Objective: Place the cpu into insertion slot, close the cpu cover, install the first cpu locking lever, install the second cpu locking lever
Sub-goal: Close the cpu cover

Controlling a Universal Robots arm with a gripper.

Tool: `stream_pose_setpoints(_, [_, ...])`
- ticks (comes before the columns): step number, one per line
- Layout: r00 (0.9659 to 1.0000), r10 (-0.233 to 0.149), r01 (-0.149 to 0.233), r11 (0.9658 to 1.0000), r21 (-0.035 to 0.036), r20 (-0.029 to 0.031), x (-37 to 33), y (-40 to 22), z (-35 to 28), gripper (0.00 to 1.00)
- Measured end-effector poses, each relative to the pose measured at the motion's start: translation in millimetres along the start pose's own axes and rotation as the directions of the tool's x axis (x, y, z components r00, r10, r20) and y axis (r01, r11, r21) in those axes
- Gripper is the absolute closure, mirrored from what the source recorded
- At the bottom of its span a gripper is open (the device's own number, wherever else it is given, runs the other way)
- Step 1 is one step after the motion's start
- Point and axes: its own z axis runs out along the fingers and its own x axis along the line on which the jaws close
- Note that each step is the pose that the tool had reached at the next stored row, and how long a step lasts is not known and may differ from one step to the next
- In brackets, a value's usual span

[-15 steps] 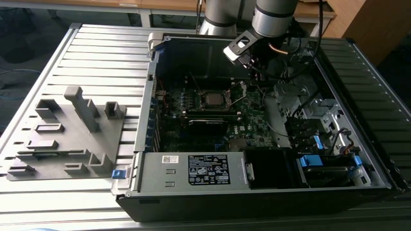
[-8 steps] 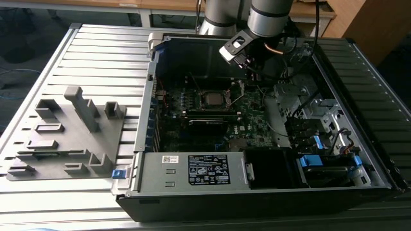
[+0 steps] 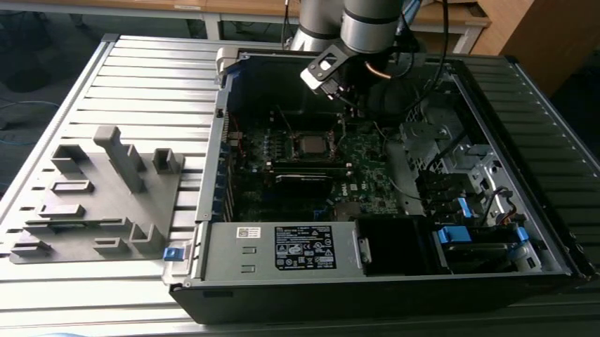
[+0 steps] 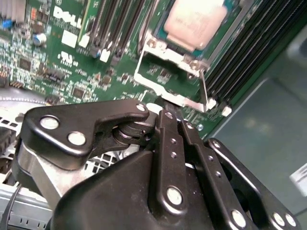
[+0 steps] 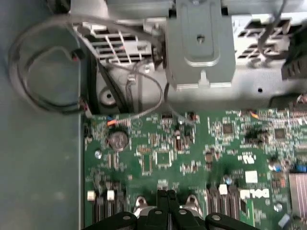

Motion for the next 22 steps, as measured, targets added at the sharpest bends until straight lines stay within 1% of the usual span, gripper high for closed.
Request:
stream_pose_setpoints(1, [1.0, 0.0, 0.0, 1.0, -0.0025, -0.0026, -0.2, -3.7, -0.3, 0.89])
stream_pose_setpoints(4, [1.0, 0.0, -0.001, 0.9999, -0.0108, -0.0067, -1.1, -15.9, -1.4, 0.89])
stream_pose_setpoints(5, [1.0, 0.001, -0.001, 0.9999, -0.0127, -0.0078, -1.3, -19.4, -1.7, 0.89])
stream_pose_setpoints(6, [1.0, 0.001, -0.001, 0.9999, -0.0135, -0.0081, -1.4, -21.5, -1.8, 0.89])
stream_pose_setpoints(13, [1.0, 0.001, -0.001, 0.9999, -0.0136, -0.008, -1.5, -22.0, -1.9, 0.89])
stream_pose_setpoints(14, [1.0, 0.001, -0.001, 0.9999, -0.0124, -0.008, -1.5, -22.0, -1.6, 0.89])
stream_pose_setpoints(15, [1.0, 0.001, -0.001, 1.0, -0.0052, -0.0075, -1.5, -22.1, -1.0, 0.89])
stream_pose_setpoints(16, [1.0, 0.001, -0.001, 1.0, 0.0043, -0.0068, -1.5, -22.1, -0.4, 0.89])
stream_pose_setpoints(19, [1.0, 0.001, -0.001, 0.9998, 0.0218, -0.0051, -1.5, -22.3, 1.2, 0.89])
stream_pose_setpoints(20, [1.0, 0.001, -0.001, 0.9997, 0.0245, -0.0047, -1.5, -22.5, 1.9, 0.89])
stream_pose_setpoints(22, [1.0, 0.001, -0.001, 0.9997, 0.0252, -0.0046, -1.6, -23.5, 3.1, 0.89])
